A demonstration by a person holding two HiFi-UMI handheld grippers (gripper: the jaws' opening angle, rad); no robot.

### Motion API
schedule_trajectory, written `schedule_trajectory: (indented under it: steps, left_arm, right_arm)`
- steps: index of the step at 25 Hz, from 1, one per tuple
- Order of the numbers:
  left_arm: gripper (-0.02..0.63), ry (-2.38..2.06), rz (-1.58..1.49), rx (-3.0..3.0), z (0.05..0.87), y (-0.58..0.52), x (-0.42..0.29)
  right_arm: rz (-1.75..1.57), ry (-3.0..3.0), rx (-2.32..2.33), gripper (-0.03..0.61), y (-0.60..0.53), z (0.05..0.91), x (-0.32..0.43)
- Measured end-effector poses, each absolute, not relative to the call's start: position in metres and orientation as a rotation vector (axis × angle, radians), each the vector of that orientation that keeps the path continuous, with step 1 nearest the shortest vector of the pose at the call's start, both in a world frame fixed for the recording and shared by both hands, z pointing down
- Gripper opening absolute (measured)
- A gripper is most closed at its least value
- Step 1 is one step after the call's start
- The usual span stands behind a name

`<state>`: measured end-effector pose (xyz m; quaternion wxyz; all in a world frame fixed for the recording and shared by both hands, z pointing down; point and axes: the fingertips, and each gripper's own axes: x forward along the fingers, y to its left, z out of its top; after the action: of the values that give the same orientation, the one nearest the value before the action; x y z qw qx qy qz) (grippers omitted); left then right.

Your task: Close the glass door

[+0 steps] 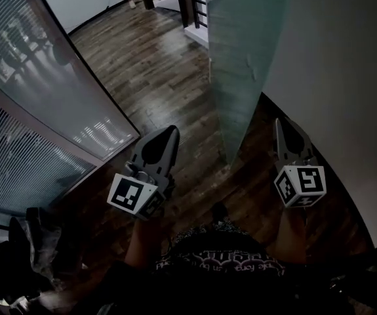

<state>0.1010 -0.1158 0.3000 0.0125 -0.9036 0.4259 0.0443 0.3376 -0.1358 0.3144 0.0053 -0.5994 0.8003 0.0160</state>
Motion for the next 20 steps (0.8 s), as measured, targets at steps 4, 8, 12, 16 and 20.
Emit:
schedule_trajectory:
  steps: [4,8,12,16,20]
  left_arm:
    - [0.002,1.341,0.136,-2.794,0.298,-0.142,0.112]
    - [0.002,1.348,0.118,-2.799,0.302,-0.166,0.121]
    - [0.002,1.360,0.110,-2.786,0.300,-0.187,0.132]
    - [0.002,1.373,0.098,-2.776,0.300,-0.199,0.137]
    - [0.002,1.405,0.100,-2.757,0.298,-0.216,0.134]
  right_arm:
    - [0.027,2.531,-1.850,0.005,-0.167,0.321,0.344]
    - [0.011,2.545,-1.830,0.005,-0.197,0.326,0.347]
    - [0.000,2.558,-1.811,0.005,-0.222,0.331,0.354]
    - [-0.031,2.593,-1.766,0.006,-0.238,0.336,0.354]
    - [-0.078,2.633,-1.694,0.046,-0.258,0.340,0.348]
